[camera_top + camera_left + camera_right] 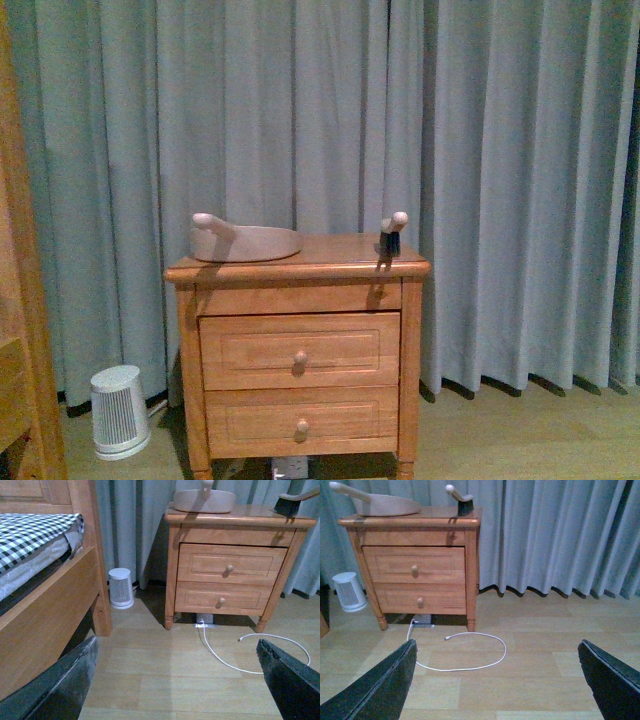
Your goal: Clean up trash
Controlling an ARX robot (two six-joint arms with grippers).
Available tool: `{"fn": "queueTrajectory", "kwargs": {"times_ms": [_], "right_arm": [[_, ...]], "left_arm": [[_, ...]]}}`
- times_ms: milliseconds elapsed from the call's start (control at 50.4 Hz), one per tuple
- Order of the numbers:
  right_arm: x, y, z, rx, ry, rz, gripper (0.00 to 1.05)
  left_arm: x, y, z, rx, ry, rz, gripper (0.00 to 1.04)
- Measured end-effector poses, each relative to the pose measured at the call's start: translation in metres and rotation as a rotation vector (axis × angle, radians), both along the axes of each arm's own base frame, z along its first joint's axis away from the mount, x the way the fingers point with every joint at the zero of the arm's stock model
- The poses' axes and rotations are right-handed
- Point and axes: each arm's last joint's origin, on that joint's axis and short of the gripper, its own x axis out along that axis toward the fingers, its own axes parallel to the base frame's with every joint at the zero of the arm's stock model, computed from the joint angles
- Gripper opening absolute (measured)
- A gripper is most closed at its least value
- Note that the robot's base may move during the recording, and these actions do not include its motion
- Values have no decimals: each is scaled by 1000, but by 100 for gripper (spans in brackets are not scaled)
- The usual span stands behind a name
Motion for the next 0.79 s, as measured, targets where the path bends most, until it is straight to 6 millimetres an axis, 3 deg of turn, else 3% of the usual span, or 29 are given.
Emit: {"fn": "queueTrajectory", "kwargs": {"times_ms": [793], "right_arm": [[0, 0, 0, 0, 0, 0, 97]], "left_arm": [[0, 0, 0, 0, 0, 0, 97]]}}
